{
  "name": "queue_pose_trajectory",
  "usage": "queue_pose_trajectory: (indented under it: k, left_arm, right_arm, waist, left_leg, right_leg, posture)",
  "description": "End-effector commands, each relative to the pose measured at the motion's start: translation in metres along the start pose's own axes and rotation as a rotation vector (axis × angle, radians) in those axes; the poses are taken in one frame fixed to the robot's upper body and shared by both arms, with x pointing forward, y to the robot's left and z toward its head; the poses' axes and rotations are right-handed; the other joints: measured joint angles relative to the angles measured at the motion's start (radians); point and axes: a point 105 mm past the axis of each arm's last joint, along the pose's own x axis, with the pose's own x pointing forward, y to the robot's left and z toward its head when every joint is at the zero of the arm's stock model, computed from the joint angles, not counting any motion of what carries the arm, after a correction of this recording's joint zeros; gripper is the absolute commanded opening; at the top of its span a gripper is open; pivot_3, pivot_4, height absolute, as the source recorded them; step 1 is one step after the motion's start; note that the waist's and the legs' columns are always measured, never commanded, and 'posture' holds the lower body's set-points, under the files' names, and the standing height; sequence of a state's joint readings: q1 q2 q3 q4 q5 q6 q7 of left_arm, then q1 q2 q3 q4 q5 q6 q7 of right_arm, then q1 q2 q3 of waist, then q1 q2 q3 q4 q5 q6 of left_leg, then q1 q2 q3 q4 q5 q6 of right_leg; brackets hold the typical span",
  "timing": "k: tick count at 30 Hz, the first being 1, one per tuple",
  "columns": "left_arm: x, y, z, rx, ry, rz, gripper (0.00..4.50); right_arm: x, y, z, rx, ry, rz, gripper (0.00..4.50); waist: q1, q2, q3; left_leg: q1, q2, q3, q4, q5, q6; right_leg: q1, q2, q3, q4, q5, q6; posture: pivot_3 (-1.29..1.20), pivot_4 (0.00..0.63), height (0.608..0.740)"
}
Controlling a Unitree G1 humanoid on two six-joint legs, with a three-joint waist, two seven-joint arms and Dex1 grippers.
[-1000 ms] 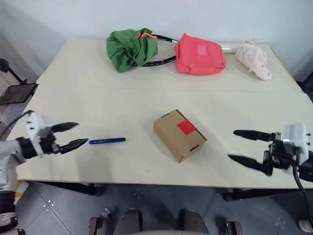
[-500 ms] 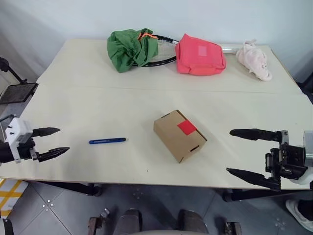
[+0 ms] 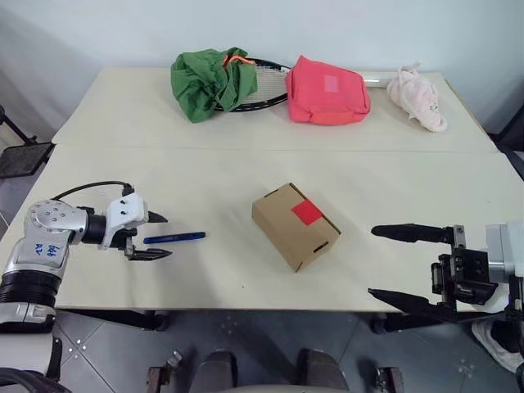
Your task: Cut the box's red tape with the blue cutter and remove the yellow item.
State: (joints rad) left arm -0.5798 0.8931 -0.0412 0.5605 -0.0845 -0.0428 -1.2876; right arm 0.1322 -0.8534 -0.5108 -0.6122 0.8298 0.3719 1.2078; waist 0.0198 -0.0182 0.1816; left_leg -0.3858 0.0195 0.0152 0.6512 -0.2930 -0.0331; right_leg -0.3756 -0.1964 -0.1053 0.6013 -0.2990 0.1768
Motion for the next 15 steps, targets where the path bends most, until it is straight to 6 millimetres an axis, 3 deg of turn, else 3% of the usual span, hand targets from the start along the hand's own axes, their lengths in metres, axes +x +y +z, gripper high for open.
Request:
queue_pose_trajectory:
  k: [1, 2, 5, 15]
  left_arm:
    - [0.001, 0.001, -0.005, -0.01, 0.029, 0.013, 4.48]
    - [0.002, 0.001, -0.007, -0.01, 0.035, 0.011, 4.48]
    - [0.006, -0.002, -0.014, -0.016, 0.069, -0.002, 3.93]
    - [0.014, -0.01, -0.018, -0.044, 0.105, -0.074, 1.05]
  right_arm:
    - [0.002, 0.007, 0.008, -0.027, -0.008, 0.02, 4.5]
    - [0.002, 0.008, 0.008, -0.023, -0.009, 0.021, 4.5]
    - [0.002, 0.009, 0.008, -0.015, -0.01, 0.017, 4.5]
    - [0.0, 0.007, 0.008, -0.02, 0.005, 0.018, 4.5]
  waist:
    - [0.003, 0.0, 0.0]
    - [0.004, 0.0, 0.0]
    - [0.005, 0.0, 0.0]
    - [0.006, 0.005, -0.003]
  left_leg:
    - [0.0, 0.0, 0.0, 0.0, 0.0, 0.0]
    - [0.0, 0.0, 0.0, 0.0, 0.0, 0.0]
    - [0.0, 0.0, 0.0, 0.001, 0.0, 0.0]
    - [0.001, 0.0, 0.0, 0.003, 0.0, 0.0]
  right_leg:
    - [0.0, 0.0, 0.0, 0.0, 0.0, 0.0]
    - [0.0, 0.0, 0.0, 0.0, 0.0, 0.0]
    - [0.0, 0.0, 0.0, 0.0, 0.0, 0.0]
    - [0.001, 0.0, 0.0, 0.003, 0.0, 0.0]
  posture:
    - [0.0, 0.15, 0.74]
    - [0.0, 0.15, 0.74]
    - [0.0, 0.15, 0.74]
    - [0.0, 0.15, 0.74]
